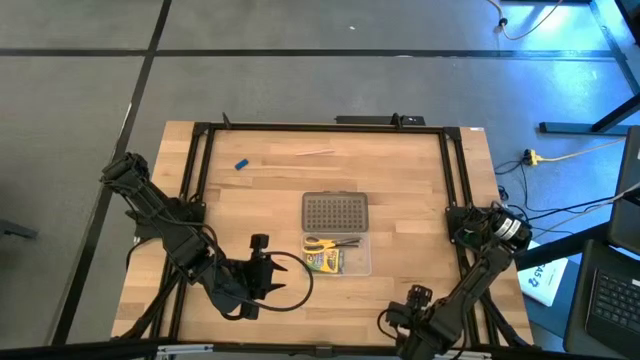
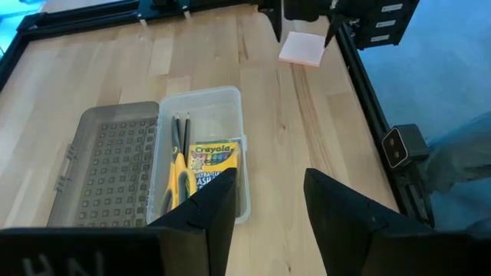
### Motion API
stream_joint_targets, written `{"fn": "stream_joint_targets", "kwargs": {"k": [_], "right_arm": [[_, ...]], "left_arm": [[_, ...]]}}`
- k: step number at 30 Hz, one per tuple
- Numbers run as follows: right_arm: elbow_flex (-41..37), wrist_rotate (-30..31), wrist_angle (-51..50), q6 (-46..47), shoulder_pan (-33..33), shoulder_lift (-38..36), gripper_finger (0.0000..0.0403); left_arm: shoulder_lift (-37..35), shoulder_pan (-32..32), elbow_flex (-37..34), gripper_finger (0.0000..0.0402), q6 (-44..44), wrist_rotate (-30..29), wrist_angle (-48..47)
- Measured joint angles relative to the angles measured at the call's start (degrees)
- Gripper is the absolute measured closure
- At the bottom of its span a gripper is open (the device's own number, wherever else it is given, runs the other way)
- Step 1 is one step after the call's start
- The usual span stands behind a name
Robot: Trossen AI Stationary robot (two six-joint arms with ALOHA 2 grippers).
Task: Pack school essentials
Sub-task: Put the sticky note into the transparent supply box
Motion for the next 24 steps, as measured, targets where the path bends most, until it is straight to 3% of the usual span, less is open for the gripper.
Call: {"fn": "stream_joint_targets", "kwargs": {"k": [24], "right_arm": [[-2.2, 0.0, 2.2, 1.3, 0.0, 0.0, 0.0004]], "left_arm": [[0.0, 0.0, 0.0, 0.0253, 0.0, 0.0, 0.0]]}}
